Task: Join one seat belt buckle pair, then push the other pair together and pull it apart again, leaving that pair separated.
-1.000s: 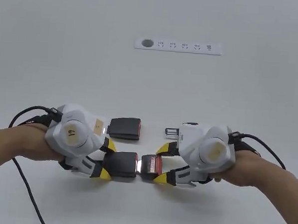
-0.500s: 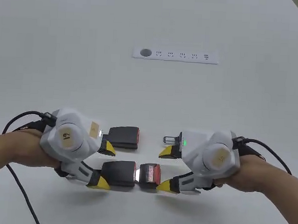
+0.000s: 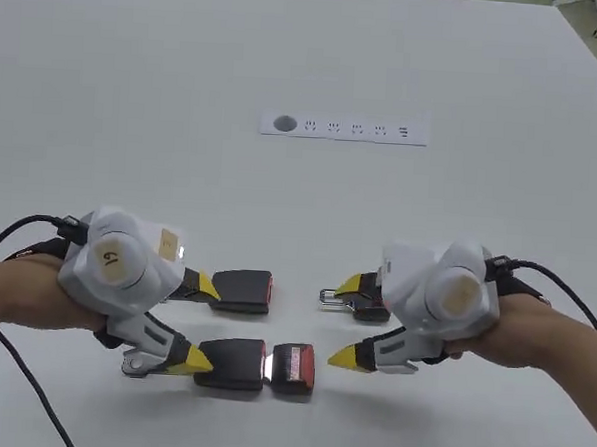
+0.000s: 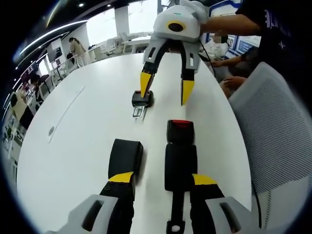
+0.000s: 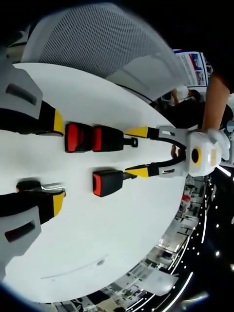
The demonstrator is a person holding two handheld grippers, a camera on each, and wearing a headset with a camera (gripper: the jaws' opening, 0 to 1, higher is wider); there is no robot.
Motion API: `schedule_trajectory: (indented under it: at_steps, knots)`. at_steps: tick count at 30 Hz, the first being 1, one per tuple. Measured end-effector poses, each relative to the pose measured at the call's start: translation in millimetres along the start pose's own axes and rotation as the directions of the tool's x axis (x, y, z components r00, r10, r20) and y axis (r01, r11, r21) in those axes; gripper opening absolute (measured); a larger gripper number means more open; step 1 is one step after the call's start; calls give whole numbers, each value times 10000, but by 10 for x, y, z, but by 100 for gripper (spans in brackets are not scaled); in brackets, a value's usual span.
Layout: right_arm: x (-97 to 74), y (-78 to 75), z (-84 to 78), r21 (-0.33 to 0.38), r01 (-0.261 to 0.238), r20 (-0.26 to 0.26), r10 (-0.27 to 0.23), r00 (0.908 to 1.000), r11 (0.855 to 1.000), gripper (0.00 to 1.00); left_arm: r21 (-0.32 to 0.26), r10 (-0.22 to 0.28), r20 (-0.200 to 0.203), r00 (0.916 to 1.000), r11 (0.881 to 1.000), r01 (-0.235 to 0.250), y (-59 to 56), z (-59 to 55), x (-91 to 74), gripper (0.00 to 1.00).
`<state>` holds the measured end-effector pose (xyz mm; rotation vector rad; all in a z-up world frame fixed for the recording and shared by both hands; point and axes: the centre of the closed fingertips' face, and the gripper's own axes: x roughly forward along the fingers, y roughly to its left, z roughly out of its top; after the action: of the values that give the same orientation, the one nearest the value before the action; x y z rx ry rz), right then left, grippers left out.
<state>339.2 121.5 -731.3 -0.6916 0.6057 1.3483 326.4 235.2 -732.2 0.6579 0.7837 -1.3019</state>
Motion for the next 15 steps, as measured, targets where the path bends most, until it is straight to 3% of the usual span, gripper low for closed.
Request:
schedule_trajectory:
  at_steps: [9,15]
  knots:
    - [-89,-166,-99,-32,84,-254,-85,9996,10000,43,-401,336,297,9990,9987,-324,230,84,-59,46]
    - [-124,-251,-207,8,100,-546,-99,9985,10000,44,-317,364,180,9992,9989,-358,341,94,-39,46]
